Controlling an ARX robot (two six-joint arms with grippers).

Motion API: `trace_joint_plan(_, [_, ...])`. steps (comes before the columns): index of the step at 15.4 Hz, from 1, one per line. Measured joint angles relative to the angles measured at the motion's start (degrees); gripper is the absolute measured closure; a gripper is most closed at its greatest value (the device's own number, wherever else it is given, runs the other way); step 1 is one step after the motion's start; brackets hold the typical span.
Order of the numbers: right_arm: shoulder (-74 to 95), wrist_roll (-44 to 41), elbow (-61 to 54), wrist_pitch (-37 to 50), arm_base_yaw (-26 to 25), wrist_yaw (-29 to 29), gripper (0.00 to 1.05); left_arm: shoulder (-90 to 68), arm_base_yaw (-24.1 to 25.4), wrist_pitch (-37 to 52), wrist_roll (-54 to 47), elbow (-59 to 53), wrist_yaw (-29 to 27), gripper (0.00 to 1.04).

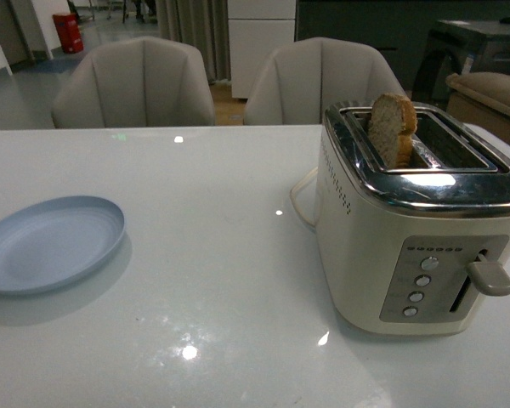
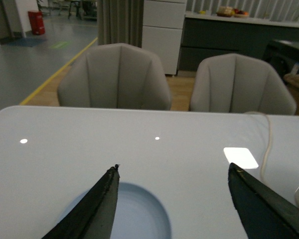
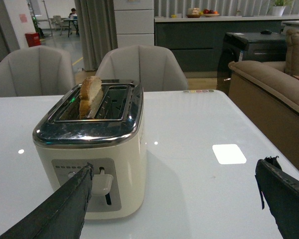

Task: Left arm holds plate, right arm toasts bread

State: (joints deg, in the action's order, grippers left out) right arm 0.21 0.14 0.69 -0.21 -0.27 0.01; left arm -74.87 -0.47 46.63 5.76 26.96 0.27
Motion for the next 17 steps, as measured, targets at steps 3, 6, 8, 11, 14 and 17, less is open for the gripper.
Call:
trace_joint_plan(3, [0.0,0.0,0.0,0.0,0.0,0.0,0.06,9.4,0.5,2.5,-4.4,-8.6,-0.3,0.78])
trace_joint_plan(6, [0.0,0.0,0.0,0.0,0.0,0.0,0.06,13.3,0.3,1.1,-4.9,-15.0,-0.3,1.03])
trace_joint_plan(8, [0.0,0.0,0.0,0.0,0.0,0.0,0.06,17.2,0.5,0.7,-4.9,-16.5,-0.3,1.03])
trace_joint_plan(11, [0.0,0.0,0.0,0.0,0.0,0.0,0.06,23.2,0.5,-2.8,-4.9,-20.3,-0.3,1.03])
trace_joint_plan(14, [0.0,0.0,0.0,0.0,0.0,0.0,0.06,30.3,0.5,-6.8,-4.9,-22.7,-0.3,1.03])
trace_joint_plan(17, [0.0,0.0,0.0,0.0,0.0,0.0,0.06,31.8,0.5,-4.1,-4.9,-25.0,-0.3,1.03])
